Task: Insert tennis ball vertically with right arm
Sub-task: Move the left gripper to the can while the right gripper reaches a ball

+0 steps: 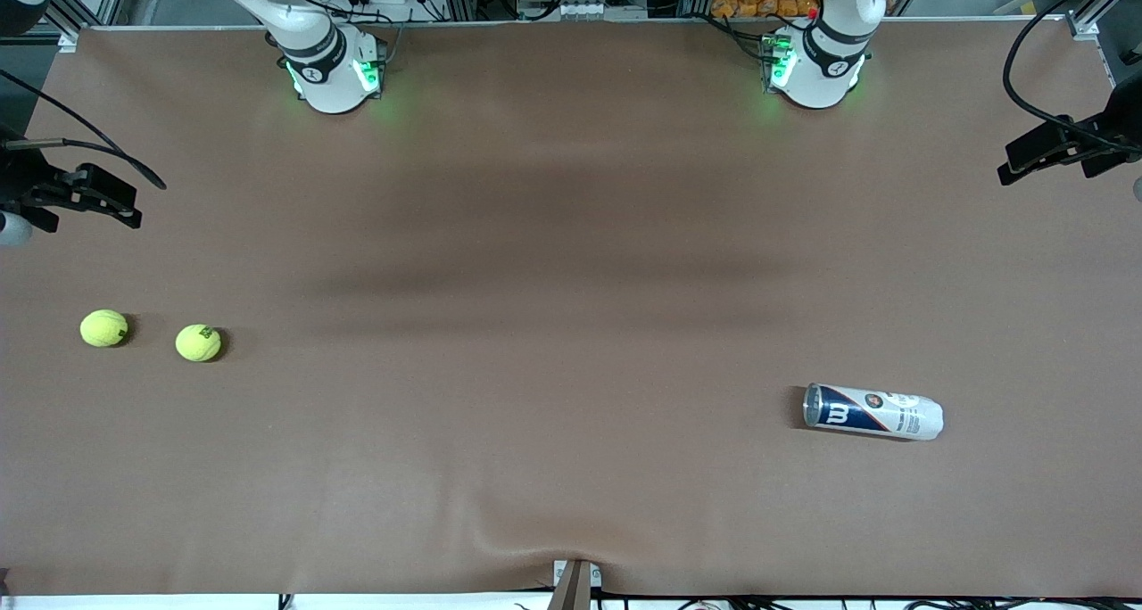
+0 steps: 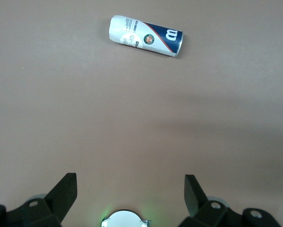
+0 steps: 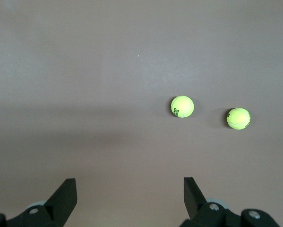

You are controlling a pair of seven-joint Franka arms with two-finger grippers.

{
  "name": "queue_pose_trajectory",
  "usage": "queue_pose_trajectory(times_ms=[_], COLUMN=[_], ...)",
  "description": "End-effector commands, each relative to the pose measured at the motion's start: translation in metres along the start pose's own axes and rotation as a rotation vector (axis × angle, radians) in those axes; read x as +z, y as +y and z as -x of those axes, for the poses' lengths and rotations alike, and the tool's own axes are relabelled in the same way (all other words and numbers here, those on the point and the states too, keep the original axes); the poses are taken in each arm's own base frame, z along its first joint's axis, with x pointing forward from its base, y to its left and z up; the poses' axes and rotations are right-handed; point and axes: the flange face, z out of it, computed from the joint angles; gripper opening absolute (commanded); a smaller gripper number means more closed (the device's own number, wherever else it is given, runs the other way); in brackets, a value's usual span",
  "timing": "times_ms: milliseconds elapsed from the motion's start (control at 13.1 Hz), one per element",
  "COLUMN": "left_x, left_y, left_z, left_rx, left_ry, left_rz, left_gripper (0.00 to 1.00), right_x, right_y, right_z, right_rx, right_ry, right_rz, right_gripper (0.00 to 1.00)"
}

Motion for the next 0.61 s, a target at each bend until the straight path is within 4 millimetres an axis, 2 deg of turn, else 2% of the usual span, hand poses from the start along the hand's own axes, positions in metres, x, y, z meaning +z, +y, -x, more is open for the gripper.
queue_pose_trajectory(times_ms=[0, 229, 381, 534], left_x=[-0.007, -0.004, -0.001, 0.015], left_y=[-0.003, -0.002, 0.004, 0.01], left_z=[0.005, 0.002, 0.001, -0.009], left_rx=[0.084, 0.093, 0.111, 0.131], left_ry=[0.009, 0.0, -0.006, -0.037], left_rz=[0.011, 0.013, 0.009, 0.003], left_gripper=[1.0, 1.0, 1.0, 1.0], right_x=[-0.002, -0.004, -0.005, -0.005], right_y=[0.003, 0.004, 0.012, 0.009], right_z=[0.005, 0.001, -0.002, -0.002], right_rx=[-0.001, 0.001, 0.013, 0.008], right_ry=[-0.013, 0.006, 0.03, 0.028], right_rz=[0.007, 0.018, 0.02, 0.02], right_gripper=[1.0, 1.0, 1.0, 1.0])
